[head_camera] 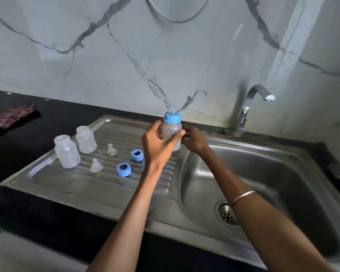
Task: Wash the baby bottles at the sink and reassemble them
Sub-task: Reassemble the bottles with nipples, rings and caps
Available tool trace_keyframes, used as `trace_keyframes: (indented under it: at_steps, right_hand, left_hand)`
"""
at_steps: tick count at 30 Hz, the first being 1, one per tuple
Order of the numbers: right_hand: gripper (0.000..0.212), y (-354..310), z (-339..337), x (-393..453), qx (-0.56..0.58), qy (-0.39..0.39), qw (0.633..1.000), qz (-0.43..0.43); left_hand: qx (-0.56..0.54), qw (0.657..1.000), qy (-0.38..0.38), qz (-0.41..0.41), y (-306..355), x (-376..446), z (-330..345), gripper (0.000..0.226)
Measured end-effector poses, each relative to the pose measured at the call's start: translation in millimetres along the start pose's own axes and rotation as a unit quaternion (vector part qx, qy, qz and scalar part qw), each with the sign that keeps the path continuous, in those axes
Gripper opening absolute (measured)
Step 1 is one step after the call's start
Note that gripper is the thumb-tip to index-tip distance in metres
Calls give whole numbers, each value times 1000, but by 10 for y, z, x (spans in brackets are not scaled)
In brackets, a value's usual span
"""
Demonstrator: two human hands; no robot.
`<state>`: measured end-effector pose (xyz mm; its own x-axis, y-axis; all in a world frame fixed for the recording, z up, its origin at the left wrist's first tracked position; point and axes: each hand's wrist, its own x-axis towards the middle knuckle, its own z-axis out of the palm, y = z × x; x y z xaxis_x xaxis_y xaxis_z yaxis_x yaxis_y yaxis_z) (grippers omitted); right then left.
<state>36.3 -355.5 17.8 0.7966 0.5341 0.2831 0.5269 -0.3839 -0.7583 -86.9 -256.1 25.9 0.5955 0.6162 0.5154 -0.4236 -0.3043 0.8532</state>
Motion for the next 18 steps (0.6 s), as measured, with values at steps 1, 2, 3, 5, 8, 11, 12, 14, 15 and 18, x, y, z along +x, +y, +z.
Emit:
trace_keyframes:
  at_steps: [1, 2, 3, 5, 8, 11, 12, 14, 15, 18]
  right_hand:
    - [37, -4, -98, -46, 17, 13, 1000, 5]
    - [38, 9, -199, -100, 30, 29, 999, 10]
    - [38, 15, -323, -166, 39, 47, 998, 14]
    - [39, 48, -569, -311, 53, 83, 995, 24]
    - [40, 100, -863, -570, 81, 119, 989, 33]
    - [39, 203, -1047, -811, 92, 152, 984, 32]
    - [38, 216, -1093, -885, 95, 159, 982, 30]
    - [38, 265, -1189, -1014, 102, 170, 980, 28]
    - [38, 279, -1246, -1077, 103, 176, 979, 26]
    - [39, 293, -1384, -1226, 119, 198, 973, 17]
  left_hand:
    - [-6, 1000, -3, -5, 5, -26, 29, 45]
    - [-10, 1000, -8, -8, 18, -65, 57, 46]
    - [-14, 1000, -15, -10, 43, -108, 96, 45]
    - [-15, 999, -40, -12, 68, -209, 187, 43]
    - [-5, 995, -93, -22, 33, -337, 299, 40]
    - [6, 990, -139, -31, 9, -449, 412, 44]
    - [4, 988, -148, -36, 12, -494, 450, 43]
    - [-9, 985, -162, -51, 18, -605, 525, 44]
    - [-13, 984, -169, -58, 7, -660, 571, 45]
    - [6, 977, -199, -70, -81, -774, 672, 53]
